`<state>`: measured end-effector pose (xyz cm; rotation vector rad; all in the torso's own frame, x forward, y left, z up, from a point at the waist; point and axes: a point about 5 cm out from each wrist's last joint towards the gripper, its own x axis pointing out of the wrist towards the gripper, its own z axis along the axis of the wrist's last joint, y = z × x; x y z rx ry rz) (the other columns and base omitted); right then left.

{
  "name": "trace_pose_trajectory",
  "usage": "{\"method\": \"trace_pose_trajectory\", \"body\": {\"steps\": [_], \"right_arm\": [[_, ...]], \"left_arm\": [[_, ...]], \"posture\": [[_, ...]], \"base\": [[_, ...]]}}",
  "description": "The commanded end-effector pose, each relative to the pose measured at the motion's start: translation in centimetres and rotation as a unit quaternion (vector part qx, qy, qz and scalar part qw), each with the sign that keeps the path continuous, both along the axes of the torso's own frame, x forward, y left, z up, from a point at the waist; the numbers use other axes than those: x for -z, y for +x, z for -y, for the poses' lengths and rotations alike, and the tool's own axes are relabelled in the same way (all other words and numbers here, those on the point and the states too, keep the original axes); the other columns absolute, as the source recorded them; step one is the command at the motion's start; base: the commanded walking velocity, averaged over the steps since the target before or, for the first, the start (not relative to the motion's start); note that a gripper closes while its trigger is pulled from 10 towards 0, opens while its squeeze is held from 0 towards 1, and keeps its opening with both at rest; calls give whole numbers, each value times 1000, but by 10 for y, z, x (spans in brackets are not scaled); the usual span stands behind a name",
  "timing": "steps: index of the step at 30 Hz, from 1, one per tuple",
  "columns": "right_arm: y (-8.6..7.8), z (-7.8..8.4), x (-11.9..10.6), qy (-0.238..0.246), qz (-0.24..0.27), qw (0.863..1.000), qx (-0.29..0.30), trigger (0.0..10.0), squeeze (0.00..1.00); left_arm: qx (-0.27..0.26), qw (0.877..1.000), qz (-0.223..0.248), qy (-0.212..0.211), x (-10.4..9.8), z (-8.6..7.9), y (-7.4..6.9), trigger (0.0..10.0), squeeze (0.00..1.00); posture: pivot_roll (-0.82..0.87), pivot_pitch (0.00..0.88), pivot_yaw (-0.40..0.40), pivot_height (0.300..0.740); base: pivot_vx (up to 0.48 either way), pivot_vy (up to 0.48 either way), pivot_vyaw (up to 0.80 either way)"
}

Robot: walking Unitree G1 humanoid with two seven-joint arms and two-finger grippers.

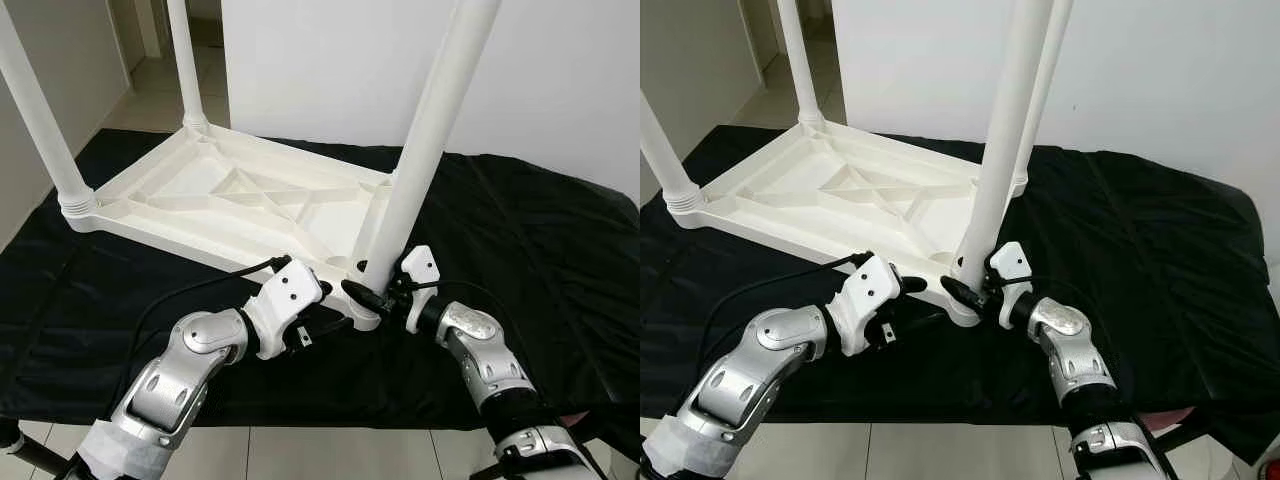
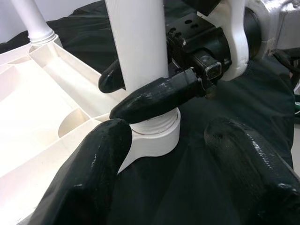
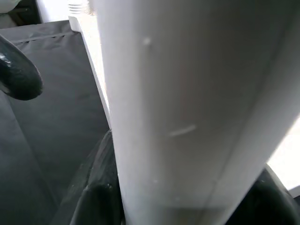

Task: Building children table

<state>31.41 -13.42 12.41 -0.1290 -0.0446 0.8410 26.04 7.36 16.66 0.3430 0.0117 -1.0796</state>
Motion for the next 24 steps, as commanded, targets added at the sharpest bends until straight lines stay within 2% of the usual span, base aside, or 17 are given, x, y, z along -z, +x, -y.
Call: {"method": "trace_pose_trajectory", "body": {"steps": [1,5,6,7,11,16,20,21,22,24], "right_arm": [[-5,-10,4,11,-18,1000,19,10000,0],[-7,-15,3,20,-11,998,56,10000,0],[-8,-19,3,27,-11,996,84,10000,0],[-11,-26,1,41,-8,989,139,10000,0],[-19,-35,0,63,-11,982,176,10000,0],[-26,-40,0,64,-11,977,202,10000,0],[-33,-45,-2,68,-13,978,199,10000,0],[-34,-44,-3,69,-17,978,196,10000,741],[-33,-42,-3,72,-20,979,189,10000,1000],[-32,-39,-4,75,-22,979,187,10000,1000]], "left_arm": [[1,1000,2,-1,0,2,1,10000,0],[-11,1000,2,0,1,1,3,10000,0],[-17,1000,3,2,2,1,4,10000,0],[-28,1000,3,1,3,-1,6,10000,0],[-43,999,8,0,2,-4,9,10000,0],[-55,998,9,3,3,-8,10,10000,0],[-61,998,10,5,2,-12,11,10000,0],[-61,998,11,6,2,-12,11,10000,0],[-59,998,12,7,1,-13,11,10000,0],[-58,998,12,8,1,-13,11,10000,0]], "posture": [[6,0,-75,740],[6,0,-75,740],[9,0,-82,740],[9,0,-82,740],[16,0,-90,740],[21,0,-95,740],[20,0,-91,740],[20,0,-90,740],[21,0,-91,740],[21,0,-91,740]], "base": [[0,0,0],[0,0,0],[0,0,0],[0,0,0],[0,0,0],[0,0,0],[0,0,0],[0,0,0],[0,0,0],[0,0,0]]}}
